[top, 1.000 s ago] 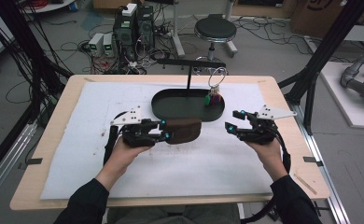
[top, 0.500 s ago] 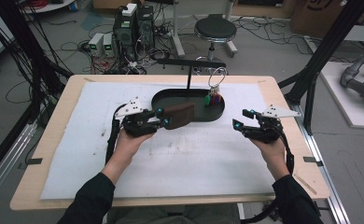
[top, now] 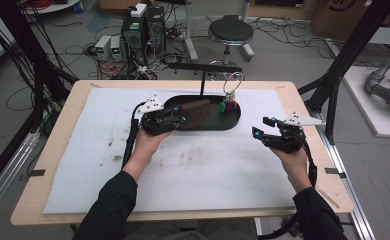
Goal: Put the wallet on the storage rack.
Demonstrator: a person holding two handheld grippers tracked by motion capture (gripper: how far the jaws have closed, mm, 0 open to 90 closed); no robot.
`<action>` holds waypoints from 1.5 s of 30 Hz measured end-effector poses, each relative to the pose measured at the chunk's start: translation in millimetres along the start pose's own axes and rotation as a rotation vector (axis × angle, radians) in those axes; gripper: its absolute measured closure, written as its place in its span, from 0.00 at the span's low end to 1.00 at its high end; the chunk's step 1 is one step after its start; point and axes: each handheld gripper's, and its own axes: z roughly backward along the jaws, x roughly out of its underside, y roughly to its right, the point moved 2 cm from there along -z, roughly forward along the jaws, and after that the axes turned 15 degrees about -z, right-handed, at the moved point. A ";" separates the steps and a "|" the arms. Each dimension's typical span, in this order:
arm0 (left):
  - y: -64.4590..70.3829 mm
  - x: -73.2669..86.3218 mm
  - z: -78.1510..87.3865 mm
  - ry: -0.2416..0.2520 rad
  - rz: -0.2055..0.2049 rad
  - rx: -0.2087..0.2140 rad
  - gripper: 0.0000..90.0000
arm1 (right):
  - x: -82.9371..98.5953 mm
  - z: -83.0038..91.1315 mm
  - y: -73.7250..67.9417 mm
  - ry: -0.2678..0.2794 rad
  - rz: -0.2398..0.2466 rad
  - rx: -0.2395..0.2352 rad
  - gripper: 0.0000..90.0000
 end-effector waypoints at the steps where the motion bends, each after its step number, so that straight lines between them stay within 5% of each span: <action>1: -1.2 0.7 -3.5 -0.007 0.003 -0.001 0.73 | 0.1 0.1 -0.4 -0.001 -0.002 0.001 0.40; 20: -14.5 21.7 -48.2 -0.072 0.018 -0.048 0.73 | 1.1 0.2 0.7 -0.007 0.013 0.003 0.40; 45: -19.0 38.8 -58.3 -0.097 0.015 -0.094 0.72 | 2.9 -1.1 -1.1 -0.019 0.026 0.003 0.40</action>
